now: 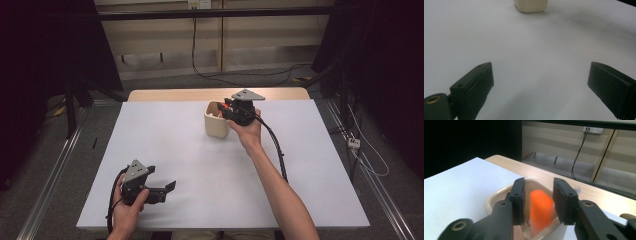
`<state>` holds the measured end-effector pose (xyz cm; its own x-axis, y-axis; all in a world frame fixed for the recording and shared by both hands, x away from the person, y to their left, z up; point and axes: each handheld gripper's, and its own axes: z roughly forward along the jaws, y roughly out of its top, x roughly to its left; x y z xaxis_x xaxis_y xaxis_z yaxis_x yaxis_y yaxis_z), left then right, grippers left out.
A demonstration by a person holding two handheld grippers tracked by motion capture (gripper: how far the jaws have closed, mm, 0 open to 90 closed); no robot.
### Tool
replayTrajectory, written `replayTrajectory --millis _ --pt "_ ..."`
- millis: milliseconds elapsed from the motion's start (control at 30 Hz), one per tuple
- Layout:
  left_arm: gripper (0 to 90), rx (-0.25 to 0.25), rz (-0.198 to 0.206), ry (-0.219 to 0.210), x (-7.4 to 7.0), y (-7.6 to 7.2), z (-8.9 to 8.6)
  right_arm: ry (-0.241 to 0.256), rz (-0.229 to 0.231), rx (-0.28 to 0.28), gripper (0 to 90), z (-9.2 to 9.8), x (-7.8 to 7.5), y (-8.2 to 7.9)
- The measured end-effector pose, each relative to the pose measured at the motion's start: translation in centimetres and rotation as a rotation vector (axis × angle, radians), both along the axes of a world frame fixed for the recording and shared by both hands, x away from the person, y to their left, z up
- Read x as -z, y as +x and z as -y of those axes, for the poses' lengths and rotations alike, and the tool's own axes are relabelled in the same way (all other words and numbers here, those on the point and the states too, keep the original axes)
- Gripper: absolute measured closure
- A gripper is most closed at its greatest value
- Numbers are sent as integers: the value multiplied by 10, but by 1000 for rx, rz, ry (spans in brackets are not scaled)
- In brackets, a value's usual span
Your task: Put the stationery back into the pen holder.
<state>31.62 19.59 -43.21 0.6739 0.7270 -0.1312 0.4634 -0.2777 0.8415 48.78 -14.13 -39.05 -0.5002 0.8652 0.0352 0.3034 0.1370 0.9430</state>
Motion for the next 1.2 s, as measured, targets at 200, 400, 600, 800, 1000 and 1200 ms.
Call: replayTrajectory --millis 200,400,600,800,1000,1200 --pt "66 1 6 0 0 0 0 5 15 -2 497 3 -8 -5" --pt "66 2 -2 -23 -1 -1 0 10 3 11 367 9 -10 -11" --pt "66 -3 -12 -46 -2 -1 0 14 -28 18 217 20 -9 -16" --pt "66 -14 -5 -44 -4 -1 -3 10 -34 13 125 25 -12 -26" --pt "66 -19 -2 -47 -4 0 -4 -9 -66 -14 84 26 -12 -36" --pt "66 -24 -4 -56 -5 0 -4 -5 -55 -15 85 30 -13 -49"
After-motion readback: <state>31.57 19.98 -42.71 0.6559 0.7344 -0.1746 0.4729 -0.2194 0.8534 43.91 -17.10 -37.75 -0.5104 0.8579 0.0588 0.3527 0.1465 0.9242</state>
